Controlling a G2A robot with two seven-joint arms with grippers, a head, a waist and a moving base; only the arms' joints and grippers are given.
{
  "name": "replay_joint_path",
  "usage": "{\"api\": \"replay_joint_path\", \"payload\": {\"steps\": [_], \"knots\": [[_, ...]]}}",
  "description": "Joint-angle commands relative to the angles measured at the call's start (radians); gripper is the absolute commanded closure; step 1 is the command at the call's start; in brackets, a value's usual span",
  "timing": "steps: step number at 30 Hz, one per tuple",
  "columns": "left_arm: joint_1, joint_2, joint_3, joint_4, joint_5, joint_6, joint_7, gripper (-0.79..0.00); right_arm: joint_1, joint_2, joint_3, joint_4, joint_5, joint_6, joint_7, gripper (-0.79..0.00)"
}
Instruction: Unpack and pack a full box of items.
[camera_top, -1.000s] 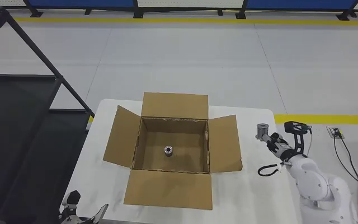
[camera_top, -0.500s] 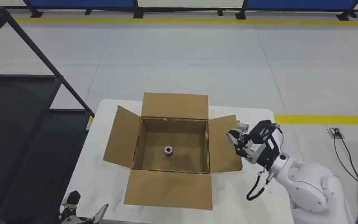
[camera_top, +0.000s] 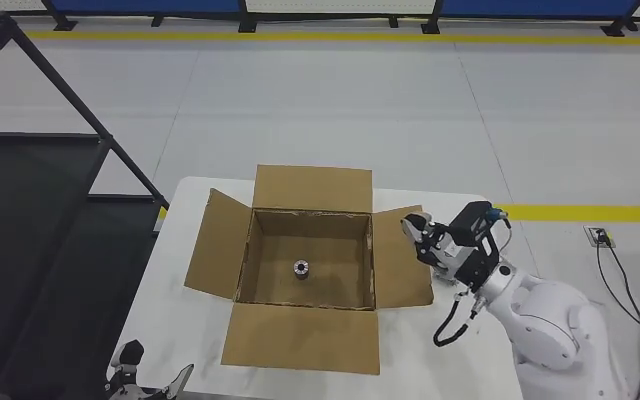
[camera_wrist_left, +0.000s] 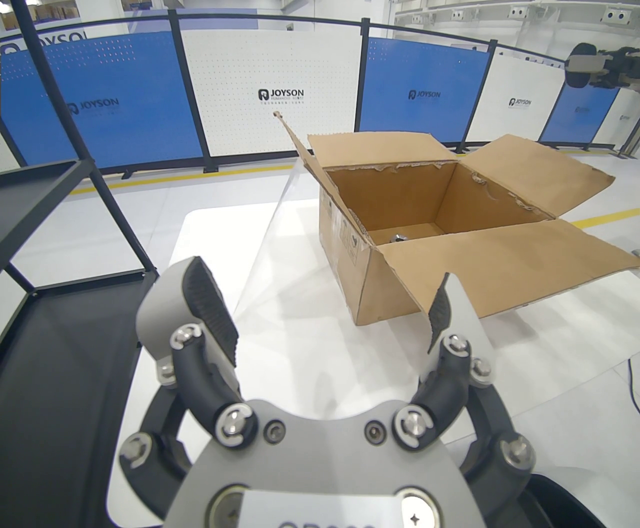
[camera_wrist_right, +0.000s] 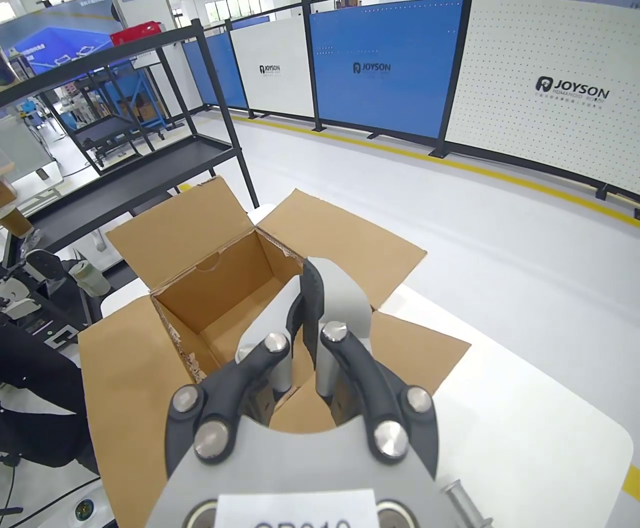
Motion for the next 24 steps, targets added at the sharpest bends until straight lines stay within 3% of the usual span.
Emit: {"api": "replay_joint_path", "payload": {"steps": [1, 4, 9, 10, 11, 12, 13, 17, 24], "knots": [[0.0, 0.0, 0.0, 0.0, 0.0, 0.0, 0.0, -0.785, 0.001, 0.001, -0.003, 0.003, -0.006, 0.017, -0.004, 0.0], [0.0, 0.0, 0.0, 0.0, 0.0, 0.0, 0.0, -0.785, 0.002, 0.004, -0.002, 0.017, -0.014, 0.046, 0.008, 0.0], [0.0, 0.0, 0.0, 0.0, 0.0, 0.0, 0.0, -0.785, -0.029, 0.021, 0.032, 0.03, -0.004, 0.014, 0.173, -0.022], [0.0, 0.0, 0.0, 0.0, 0.0, 0.0, 0.0, -0.785, -0.049, 0.027, 0.061, 0.025, 0.012, -0.006, 0.198, -0.188], [0.0, 0.0, 0.0, 0.0, 0.0, 0.0, 0.0, -0.785, -0.076, 0.032, 0.092, 0.021, 0.033, -0.019, 0.217, -0.299], [0.0, 0.0, 0.0, 0.0, 0.0, 0.0, 0.0, -0.785, -0.111, 0.038, 0.117, 0.014, 0.058, -0.046, 0.256, -0.671], [0.0, 0.0, 0.0, 0.0, 0.0, 0.0, 0.0, -0.785, -0.142, 0.044, 0.148, 0.001, 0.079, -0.068, 0.292, -0.785], [0.0, 0.0, 0.0, 0.0, 0.0, 0.0, 0.0, -0.785, -0.29, 0.058, 0.27, -0.073, 0.153, -0.093, 0.322, -0.785], [0.0, 0.0, 0.0, 0.0, 0.0, 0.0, 0.0, -0.785, -0.476, 0.068, 0.356, -0.162, 0.186, -0.145, 0.274, -0.785]]}}
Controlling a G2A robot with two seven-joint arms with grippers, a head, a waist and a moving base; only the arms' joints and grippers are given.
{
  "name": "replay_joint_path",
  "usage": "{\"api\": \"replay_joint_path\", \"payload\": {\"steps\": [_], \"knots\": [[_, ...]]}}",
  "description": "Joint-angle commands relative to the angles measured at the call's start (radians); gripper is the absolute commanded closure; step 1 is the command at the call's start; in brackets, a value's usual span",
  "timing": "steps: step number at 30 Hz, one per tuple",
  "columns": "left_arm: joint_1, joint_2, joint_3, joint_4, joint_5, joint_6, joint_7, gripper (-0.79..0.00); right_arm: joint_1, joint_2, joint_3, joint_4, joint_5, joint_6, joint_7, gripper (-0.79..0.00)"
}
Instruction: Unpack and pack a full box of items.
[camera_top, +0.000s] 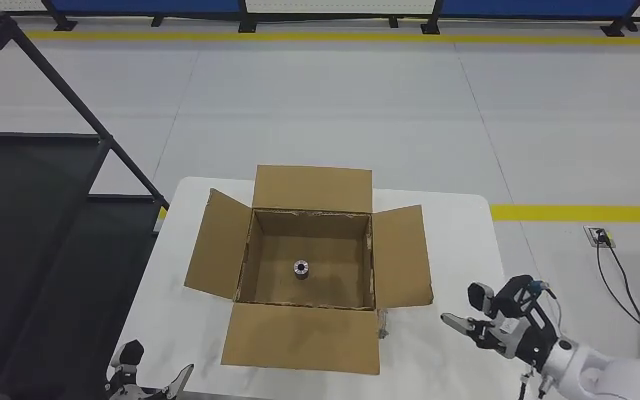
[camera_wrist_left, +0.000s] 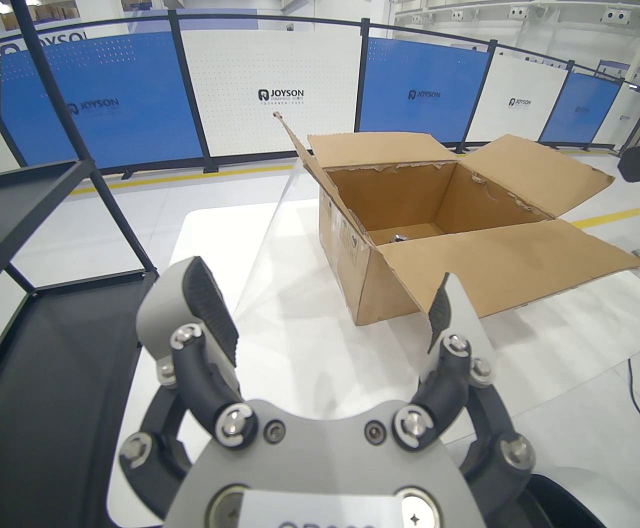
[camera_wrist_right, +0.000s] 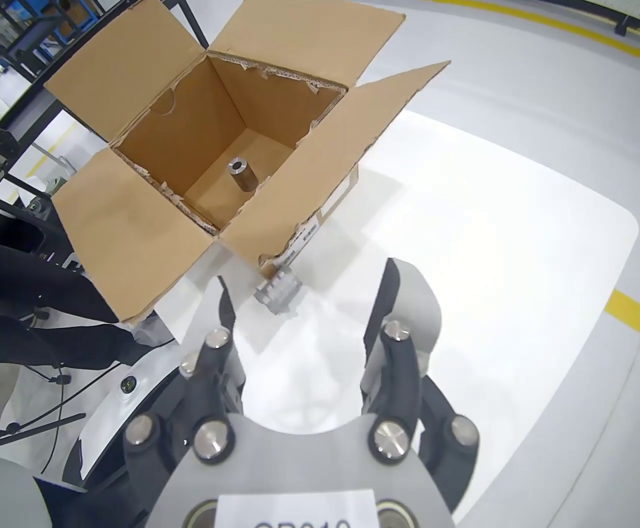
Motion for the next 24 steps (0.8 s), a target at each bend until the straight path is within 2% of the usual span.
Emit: {"api": "replay_joint_path", "payload": {"steps": [1, 7, 15, 24], "knots": [[0.0, 0.0, 0.0, 0.0, 0.0, 0.0, 0.0, -0.785, -0.029, 0.003, 0.012, 0.003, 0.007, -0.025, -0.007, -0.785], [0.0, 0.0, 0.0, 0.0, 0.0, 0.0, 0.0, -0.785, -0.022, 0.018, -0.013, 0.047, 0.03, -0.068, 0.043, -0.785], [0.0, 0.0, 0.0, 0.0, 0.0, 0.0, 0.0, -0.785, 0.082, 0.04, -0.13, 0.128, 0.02, -0.061, 0.187, -0.785], [0.0, 0.0, 0.0, 0.0, 0.0, 0.0, 0.0, -0.785, 0.098, 0.042, -0.148, 0.15, 0.017, -0.062, 0.19, -0.785]]}}
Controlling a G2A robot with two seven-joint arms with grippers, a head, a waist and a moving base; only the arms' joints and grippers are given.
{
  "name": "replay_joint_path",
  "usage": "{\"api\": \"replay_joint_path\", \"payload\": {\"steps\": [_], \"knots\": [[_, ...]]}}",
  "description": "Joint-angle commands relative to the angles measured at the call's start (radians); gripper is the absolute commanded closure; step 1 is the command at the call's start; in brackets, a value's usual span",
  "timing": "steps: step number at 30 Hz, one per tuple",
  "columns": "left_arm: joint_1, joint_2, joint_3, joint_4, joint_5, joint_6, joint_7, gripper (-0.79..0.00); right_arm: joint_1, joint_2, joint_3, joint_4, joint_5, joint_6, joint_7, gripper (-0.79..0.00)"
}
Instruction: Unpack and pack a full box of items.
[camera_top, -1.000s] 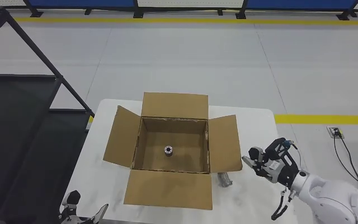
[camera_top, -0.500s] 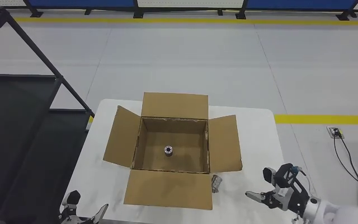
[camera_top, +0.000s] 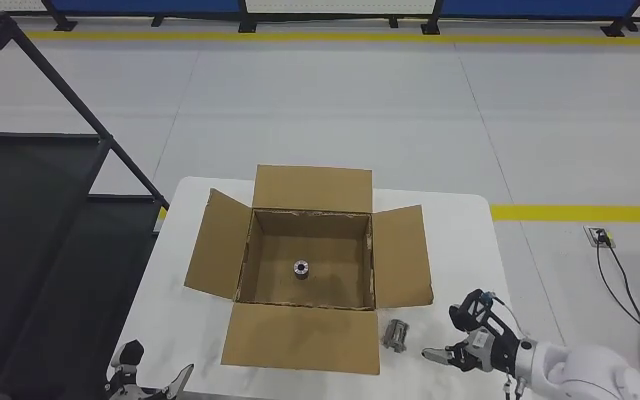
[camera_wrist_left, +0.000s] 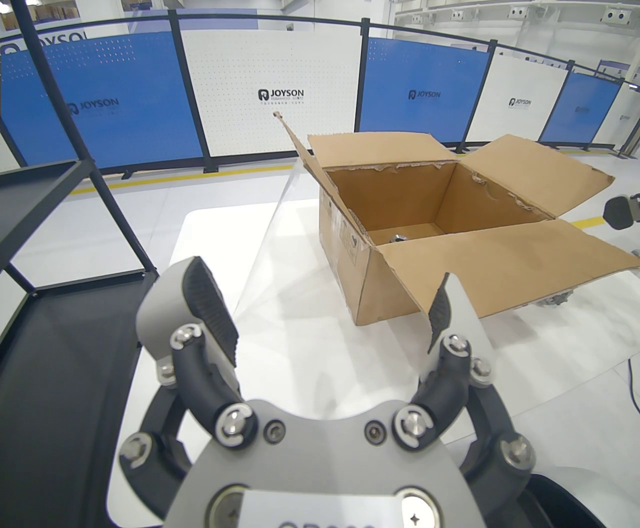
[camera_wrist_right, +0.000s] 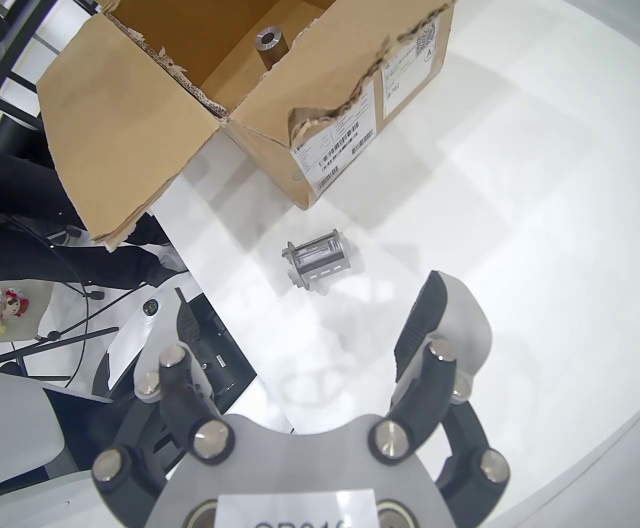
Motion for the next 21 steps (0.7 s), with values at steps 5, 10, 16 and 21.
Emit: {"api": "replay_joint_path", "payload": {"steps": [5, 10, 16, 21], "knots": [[0.0, 0.0, 0.0, 0.0, 0.0, 0.0, 0.0, -0.785, 0.01, 0.005, -0.049, -0.015, -0.112, -0.033, 0.032, -0.785], [0.0, 0.0, 0.0, 0.0, 0.0, 0.0, 0.0, -0.785, 0.064, 0.02, -0.123, 0.092, -0.228, -0.085, 0.006, -0.785], [0.0, 0.0, 0.0, 0.0, 0.0, 0.0, 0.0, -0.785, 0.133, 0.024, -0.17, 0.203, -0.296, 0.025, 0.004, -0.785], [0.0, 0.0, 0.0, 0.0, 0.0, 0.0, 0.0, -0.785, 0.138, 0.032, -0.17, 0.224, -0.277, 0.034, 0.026, -0.785]]}}
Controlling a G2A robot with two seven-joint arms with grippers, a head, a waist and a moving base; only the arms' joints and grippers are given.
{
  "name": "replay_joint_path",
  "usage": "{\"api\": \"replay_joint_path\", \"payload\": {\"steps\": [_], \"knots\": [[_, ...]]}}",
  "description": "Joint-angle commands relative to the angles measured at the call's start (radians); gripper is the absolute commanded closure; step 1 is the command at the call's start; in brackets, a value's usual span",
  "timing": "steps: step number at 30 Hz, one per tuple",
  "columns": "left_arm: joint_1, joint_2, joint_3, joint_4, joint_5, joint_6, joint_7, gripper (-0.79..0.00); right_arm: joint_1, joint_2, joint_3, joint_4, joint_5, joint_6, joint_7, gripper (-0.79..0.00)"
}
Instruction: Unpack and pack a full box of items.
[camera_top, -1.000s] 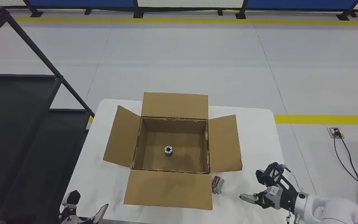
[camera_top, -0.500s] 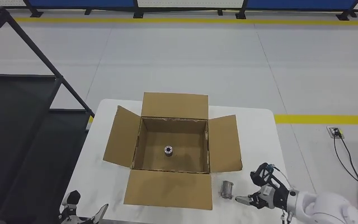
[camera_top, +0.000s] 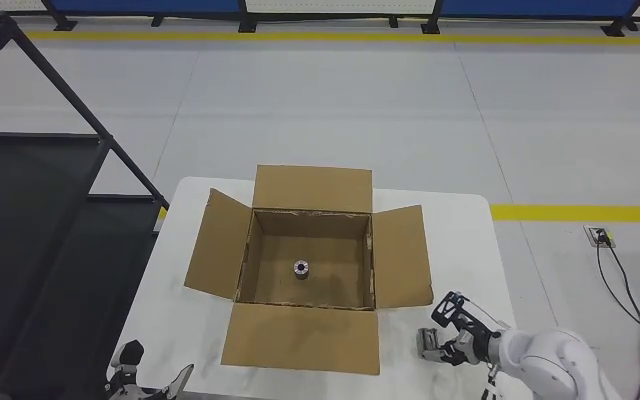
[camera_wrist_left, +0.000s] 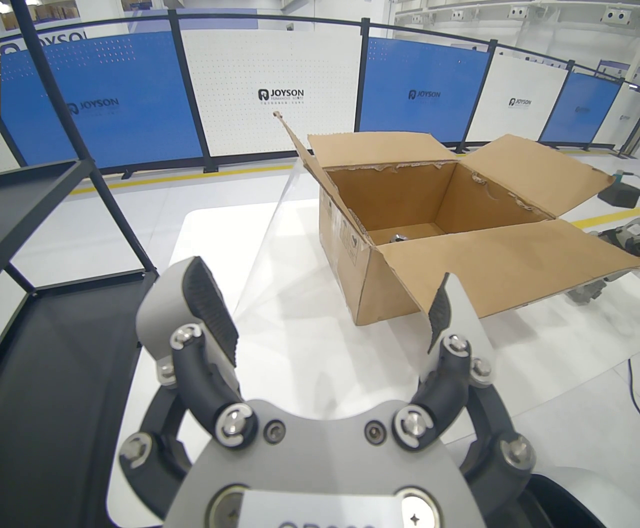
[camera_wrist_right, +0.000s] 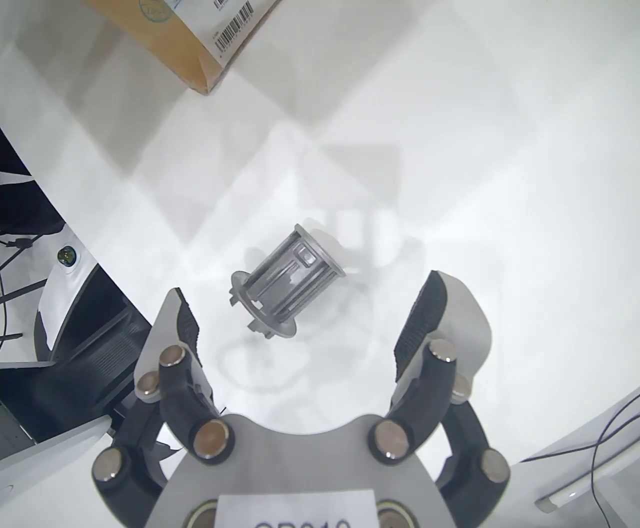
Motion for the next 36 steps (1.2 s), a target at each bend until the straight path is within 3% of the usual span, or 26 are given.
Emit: {"api": "replay_joint_path", "payload": {"steps": [1, 12, 22, 36], "knots": [[0.0, 0.0, 0.0, 0.0, 0.0, 0.0, 0.0, -0.785, -0.011, 0.004, 0.005, -0.008, 0.002, -0.004, 0.012, -0.785], [0.0, 0.0, 0.0, 0.0, 0.0, 0.0, 0.0, -0.785, -0.065, 0.02, -0.022, -0.077, -0.043, 0.048, 0.055, -0.785], [0.0, 0.0, 0.0, 0.0, 0.0, 0.0, 0.0, -0.785, -0.035, 0.021, -0.113, -0.089, -0.141, 0.083, -0.032, -0.785], [0.0, 0.0, 0.0, 0.0, 0.0, 0.0, 0.0, -0.785, 0.097, 0.026, -0.19, 0.048, -0.078, -0.035, -0.077, -0.785]]}}
